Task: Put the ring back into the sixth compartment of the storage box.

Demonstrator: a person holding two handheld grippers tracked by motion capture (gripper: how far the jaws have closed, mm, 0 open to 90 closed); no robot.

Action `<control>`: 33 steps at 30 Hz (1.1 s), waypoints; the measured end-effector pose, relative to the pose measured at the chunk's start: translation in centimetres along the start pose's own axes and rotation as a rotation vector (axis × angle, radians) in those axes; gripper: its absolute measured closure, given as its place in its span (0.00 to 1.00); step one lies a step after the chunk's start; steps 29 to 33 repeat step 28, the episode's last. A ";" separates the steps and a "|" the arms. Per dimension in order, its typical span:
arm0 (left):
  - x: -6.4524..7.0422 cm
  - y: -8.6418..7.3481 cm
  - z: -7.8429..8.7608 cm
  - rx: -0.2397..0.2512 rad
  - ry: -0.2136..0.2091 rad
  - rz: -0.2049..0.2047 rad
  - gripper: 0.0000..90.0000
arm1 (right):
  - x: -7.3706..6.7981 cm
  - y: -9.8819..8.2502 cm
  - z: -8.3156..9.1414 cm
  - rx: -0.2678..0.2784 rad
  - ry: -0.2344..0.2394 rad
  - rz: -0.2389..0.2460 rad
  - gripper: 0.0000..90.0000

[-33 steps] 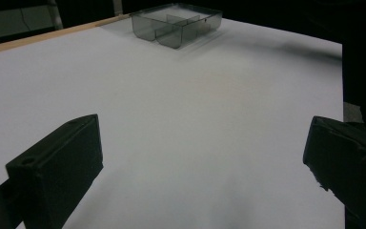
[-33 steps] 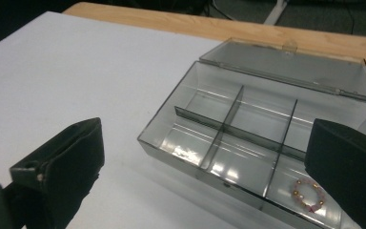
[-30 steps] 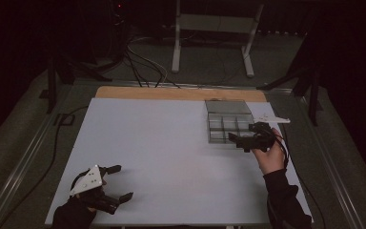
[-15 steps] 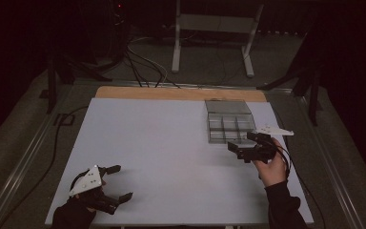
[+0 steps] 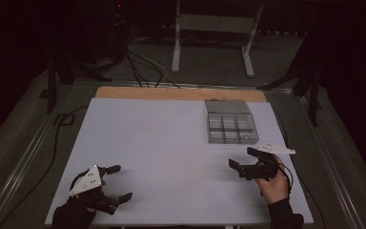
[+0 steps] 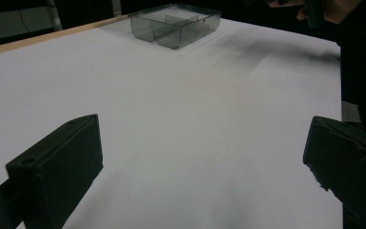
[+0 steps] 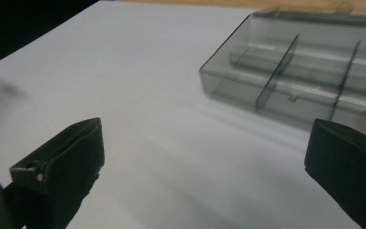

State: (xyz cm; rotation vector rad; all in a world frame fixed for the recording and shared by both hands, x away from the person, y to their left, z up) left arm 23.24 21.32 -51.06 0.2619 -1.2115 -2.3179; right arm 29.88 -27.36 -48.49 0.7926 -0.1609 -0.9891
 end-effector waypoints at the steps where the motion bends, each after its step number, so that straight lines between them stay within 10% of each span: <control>1: 0.0 0.0 0.0 0.000 0.000 -0.002 0.01 | -0.1 -0.3 -0.1 -0.006 0.002 0.004 0.00; 15: 0.0 0.0 0.0 0.003 0.000 0.001 0.01 | -1.3 -4.1 -0.7 -0.047 0.060 0.083 0.00; 33: 0.0 0.0 -0.1 -0.006 -0.003 -0.003 0.01 | -0.9 -4.6 -0.9 -0.065 0.063 0.058 0.00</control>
Point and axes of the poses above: each handheld gripper's, and its own axes: z roughly backward along the jaws, y roughly out of its top, x roughly to its right, the point moved 2 cm from there along -z, roughly forward along the jaws, and after that the axes turned 15 degrees about -x, right-handed, at the moved point
